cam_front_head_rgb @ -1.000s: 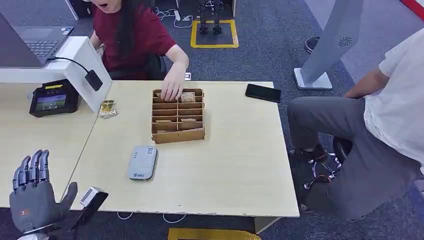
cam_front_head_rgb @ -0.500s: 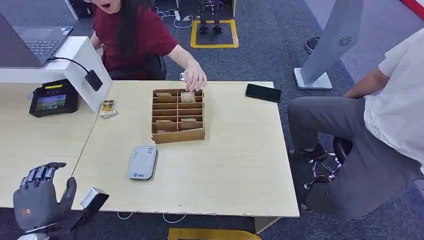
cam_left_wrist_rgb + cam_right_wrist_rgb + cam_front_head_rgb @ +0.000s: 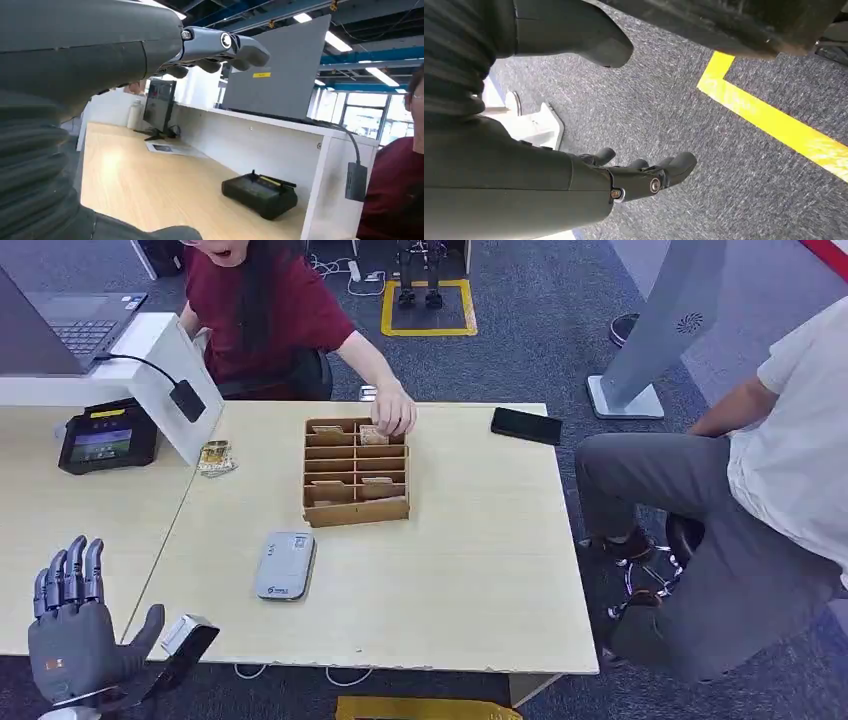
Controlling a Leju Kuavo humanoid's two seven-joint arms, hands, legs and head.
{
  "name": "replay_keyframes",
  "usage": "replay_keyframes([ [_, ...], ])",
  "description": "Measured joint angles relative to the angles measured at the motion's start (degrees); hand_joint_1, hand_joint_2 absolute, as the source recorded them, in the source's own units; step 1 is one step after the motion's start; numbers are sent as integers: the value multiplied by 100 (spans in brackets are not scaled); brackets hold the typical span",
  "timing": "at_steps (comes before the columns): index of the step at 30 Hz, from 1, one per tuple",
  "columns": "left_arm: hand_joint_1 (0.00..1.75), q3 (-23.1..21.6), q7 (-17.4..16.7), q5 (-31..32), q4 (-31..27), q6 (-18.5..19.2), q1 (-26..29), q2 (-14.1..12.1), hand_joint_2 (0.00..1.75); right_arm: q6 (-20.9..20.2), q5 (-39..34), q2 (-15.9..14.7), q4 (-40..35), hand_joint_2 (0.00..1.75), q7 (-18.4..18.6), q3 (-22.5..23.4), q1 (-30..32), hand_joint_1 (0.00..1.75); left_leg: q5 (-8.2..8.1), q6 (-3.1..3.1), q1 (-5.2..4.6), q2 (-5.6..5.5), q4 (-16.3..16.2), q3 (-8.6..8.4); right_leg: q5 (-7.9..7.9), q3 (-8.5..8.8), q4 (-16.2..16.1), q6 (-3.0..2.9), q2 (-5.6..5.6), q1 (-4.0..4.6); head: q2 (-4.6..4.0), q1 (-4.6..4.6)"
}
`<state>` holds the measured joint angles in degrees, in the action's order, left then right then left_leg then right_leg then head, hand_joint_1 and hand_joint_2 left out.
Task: Pass the card to the sensor for recognition and then transmit it.
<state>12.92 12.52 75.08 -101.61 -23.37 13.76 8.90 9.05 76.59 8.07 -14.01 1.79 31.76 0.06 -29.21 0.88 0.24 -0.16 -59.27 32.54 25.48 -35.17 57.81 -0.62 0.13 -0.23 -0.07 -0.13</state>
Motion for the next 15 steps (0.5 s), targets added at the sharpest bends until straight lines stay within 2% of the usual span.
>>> replay_keyframes([
  [1,175,0,0,-2,-9,-7,0,2,175,-4,9,0,0,175,0,4,0,0,0,0,0,0,0,0,0,0,0,0,0,0,0,0],
  [2,3,0,4,-32,-26,9,-1,2,175,-7,28,2,-4,175,2,15,0,0,0,0,0,0,0,0,0,0,0,0,0,0,0,0],
  [4,0,-2,35,-74,-33,48,1,0,175,-15,90,7,-18,175,-2,48,0,0,0,0,0,0,0,0,0,0,0,0,0,0,0,0],
  [5,175,-2,39,-87,-33,48,1,0,175,-15,120,11,-26,175,-2,72,0,0,0,0,0,0,0,0,0,0,0,0,0,0,0,0],
  [6,175,0,39,-96,-33,33,-1,2,175,-22,127,13,-33,175,-2,96,0,0,0,0,0,0,0,0,0,0,0,0,0,0,0,0],
  [7,42,0,39,-101,-33,22,-1,7,175,-33,153,17,-39,175,-2,114,0,0,0,0,0,0,0,0,0,0,0,0,0,0,0,0],
  [8,0,-2,39,-109,-33,24,-1,4,175,-43,186,26,-46,175,-2,131,0,0,0,0,0,0,0,0,0,0,0,0,0,0,0,0],
  [13,0,0,111,-284,-48,-8,-5,22,175,-74,328,55,-81,175,-9,251,1,0,0,0,0,0,0,0,0,0,0,0,0,0,0,-2],
  [15,0,9,103,-193,-94,-150,-22,63,175,-85,410,61,-90,175,-9,282,0,0,0,0,0,0,0,0,0,0,0,0,0,0,0,2],
])
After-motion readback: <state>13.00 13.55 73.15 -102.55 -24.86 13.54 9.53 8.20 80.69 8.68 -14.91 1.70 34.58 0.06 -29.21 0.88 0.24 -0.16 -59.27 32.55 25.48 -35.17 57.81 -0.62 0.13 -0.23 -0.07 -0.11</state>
